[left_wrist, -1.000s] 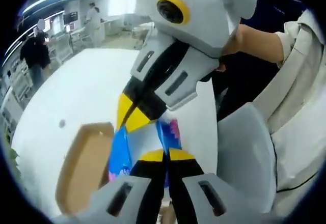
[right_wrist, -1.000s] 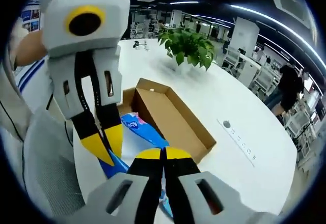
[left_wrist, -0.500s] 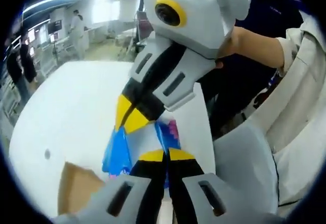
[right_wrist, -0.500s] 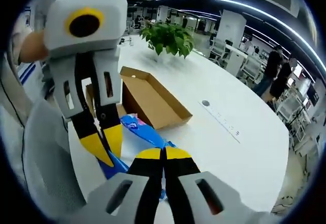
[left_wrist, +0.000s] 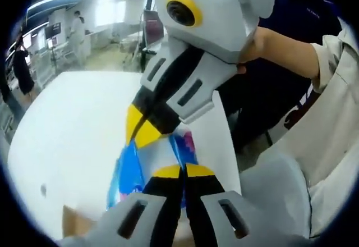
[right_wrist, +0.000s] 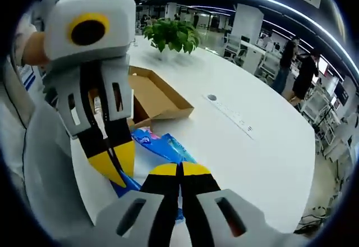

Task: Operate the shoe box by opening the lid, removing the specified soft item, and placing it in the target area until the item is outside and the box remains undamaged.

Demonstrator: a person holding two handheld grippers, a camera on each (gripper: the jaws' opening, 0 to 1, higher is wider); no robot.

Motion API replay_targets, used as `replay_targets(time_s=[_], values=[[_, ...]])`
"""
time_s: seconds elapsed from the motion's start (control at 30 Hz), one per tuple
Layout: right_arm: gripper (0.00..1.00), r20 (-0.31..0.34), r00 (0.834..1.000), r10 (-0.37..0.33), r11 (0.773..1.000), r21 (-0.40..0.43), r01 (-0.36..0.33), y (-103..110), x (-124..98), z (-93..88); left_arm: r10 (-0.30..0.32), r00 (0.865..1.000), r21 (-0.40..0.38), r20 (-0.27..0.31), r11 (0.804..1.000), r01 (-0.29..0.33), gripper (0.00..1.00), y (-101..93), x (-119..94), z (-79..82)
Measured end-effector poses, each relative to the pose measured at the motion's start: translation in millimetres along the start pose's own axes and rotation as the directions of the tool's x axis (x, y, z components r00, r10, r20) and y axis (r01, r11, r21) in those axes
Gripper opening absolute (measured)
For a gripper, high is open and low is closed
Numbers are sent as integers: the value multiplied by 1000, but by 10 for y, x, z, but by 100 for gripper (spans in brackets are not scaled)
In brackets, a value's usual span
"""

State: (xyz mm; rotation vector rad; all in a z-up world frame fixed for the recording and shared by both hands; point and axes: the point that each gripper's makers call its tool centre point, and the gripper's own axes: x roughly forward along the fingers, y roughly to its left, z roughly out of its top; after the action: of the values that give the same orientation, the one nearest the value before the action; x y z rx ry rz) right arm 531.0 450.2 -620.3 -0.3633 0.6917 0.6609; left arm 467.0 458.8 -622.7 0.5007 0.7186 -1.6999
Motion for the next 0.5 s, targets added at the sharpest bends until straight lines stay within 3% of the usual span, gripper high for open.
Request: replay_targets(time_s=[0.5], values=[[0,-59,998,-2,1000,7,2,-543,-33,-503,-45,999,-8,12,999,45,0,308,645,284]])
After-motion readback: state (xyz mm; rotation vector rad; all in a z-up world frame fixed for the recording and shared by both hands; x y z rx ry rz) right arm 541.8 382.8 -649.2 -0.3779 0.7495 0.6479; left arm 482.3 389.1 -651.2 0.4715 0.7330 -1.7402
